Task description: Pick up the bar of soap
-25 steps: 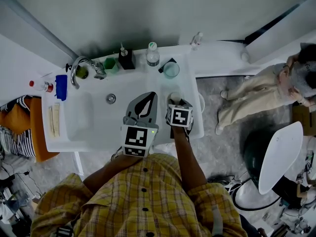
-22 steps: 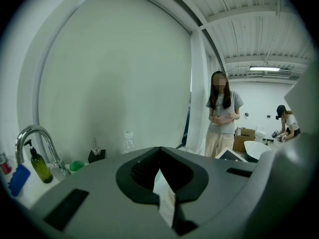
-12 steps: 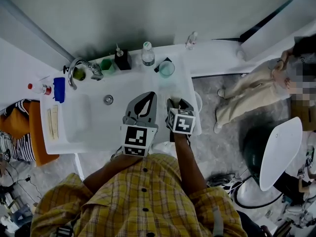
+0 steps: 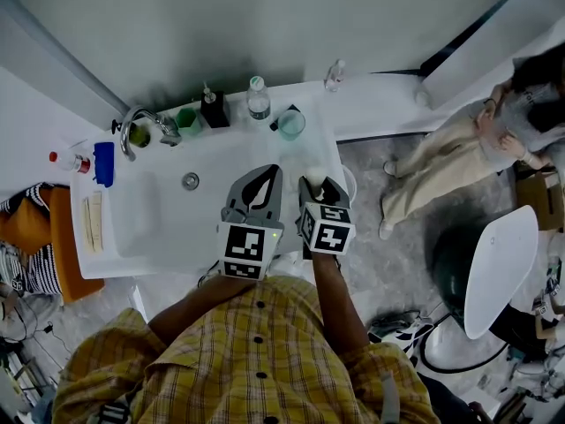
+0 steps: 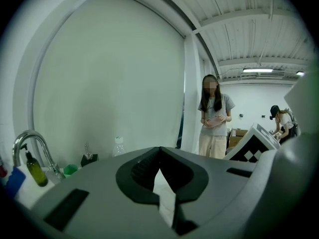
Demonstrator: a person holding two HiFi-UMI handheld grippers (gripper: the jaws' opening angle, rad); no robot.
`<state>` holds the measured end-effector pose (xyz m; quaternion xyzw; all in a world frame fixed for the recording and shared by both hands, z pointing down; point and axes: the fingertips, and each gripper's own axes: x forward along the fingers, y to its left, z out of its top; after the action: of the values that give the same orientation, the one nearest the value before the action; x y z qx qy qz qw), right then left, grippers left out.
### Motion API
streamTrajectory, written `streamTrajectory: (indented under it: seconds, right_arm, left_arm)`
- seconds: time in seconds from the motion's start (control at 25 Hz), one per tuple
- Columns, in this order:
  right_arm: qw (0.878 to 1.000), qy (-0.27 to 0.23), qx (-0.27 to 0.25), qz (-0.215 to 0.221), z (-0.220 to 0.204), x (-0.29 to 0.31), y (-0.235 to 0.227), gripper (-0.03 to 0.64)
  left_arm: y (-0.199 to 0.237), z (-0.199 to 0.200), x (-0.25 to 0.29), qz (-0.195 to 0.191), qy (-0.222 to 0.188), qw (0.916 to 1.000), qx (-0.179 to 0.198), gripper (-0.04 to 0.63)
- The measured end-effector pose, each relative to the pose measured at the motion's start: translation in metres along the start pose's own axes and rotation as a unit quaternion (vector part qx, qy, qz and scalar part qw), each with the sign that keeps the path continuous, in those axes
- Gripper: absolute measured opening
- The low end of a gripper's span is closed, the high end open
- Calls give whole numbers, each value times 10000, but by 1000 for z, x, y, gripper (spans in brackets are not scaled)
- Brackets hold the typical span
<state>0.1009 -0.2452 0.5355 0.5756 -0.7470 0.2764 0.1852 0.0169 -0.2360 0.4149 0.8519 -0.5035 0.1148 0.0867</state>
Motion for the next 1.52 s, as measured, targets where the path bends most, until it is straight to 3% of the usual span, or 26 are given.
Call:
streamTrajectory:
  seconds: [0.36,0.6,0.92,1.52]
  right_arm:
    - [9957,-889,-244,86,41,-41,15,206]
    - [9866,-1533,-520,202,72,-72,32,206]
    - [9731,-2202,-684,45,90,-100,35,206]
    - [9713,-2300,-613,-38,87,-110,33,205]
  left_arm:
    - [-1,4,-6,31,-73,10000,17,9]
    - [-1,9,-10,93,-156,9998,36,9]
    - [-4,12,-15,90,-224,9997,35,9]
    - [-12,14,-20,51,-298,9995,101,9]
